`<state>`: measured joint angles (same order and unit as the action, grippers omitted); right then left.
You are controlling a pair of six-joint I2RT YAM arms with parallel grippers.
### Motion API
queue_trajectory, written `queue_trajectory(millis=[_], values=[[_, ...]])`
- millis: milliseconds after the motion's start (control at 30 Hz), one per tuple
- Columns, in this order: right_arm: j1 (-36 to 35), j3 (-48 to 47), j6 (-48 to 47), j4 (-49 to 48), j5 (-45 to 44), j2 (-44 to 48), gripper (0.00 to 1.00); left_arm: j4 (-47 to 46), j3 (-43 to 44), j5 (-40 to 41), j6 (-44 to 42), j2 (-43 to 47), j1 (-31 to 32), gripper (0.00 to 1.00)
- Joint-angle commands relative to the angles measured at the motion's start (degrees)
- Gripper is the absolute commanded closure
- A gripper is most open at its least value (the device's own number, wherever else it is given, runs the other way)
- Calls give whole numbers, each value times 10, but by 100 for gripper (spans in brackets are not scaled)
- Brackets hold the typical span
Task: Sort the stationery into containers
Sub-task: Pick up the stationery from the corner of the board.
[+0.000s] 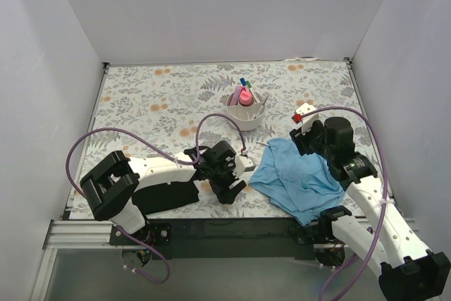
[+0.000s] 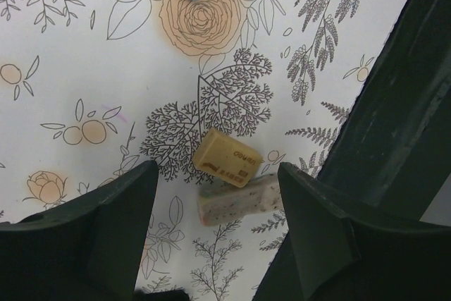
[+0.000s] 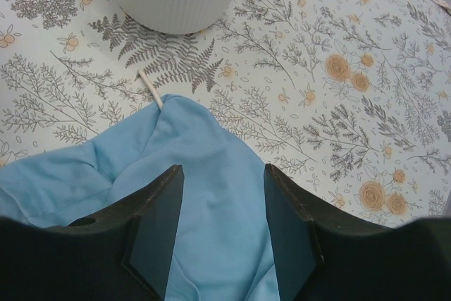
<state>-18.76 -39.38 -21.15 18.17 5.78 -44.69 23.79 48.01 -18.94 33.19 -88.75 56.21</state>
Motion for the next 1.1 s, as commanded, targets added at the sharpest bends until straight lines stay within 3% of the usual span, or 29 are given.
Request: queue_trajectory(millis=[0, 67, 267, 800, 1000, 1067], values=[[1, 9, 4, -14, -12, 14, 43, -14, 2, -9, 19, -14, 18, 34], [1, 11, 4, -14, -15, 14, 43, -19, -5, -3, 29, -20, 20, 42], [1, 16, 1, -14, -20, 15, 43, -38, -28, 66, 33, -27, 40, 48], [2, 17, -8, -14, -12, 6, 43, -22, -85, 158, -47, 10, 60, 37], [1, 21, -6, -14, -10, 0, 43, -35, -93, 175, -58, 5, 60, 43], [1, 25, -3, -14, -10, 0, 43, -35, -94, 169, -59, 3, 60, 50]])
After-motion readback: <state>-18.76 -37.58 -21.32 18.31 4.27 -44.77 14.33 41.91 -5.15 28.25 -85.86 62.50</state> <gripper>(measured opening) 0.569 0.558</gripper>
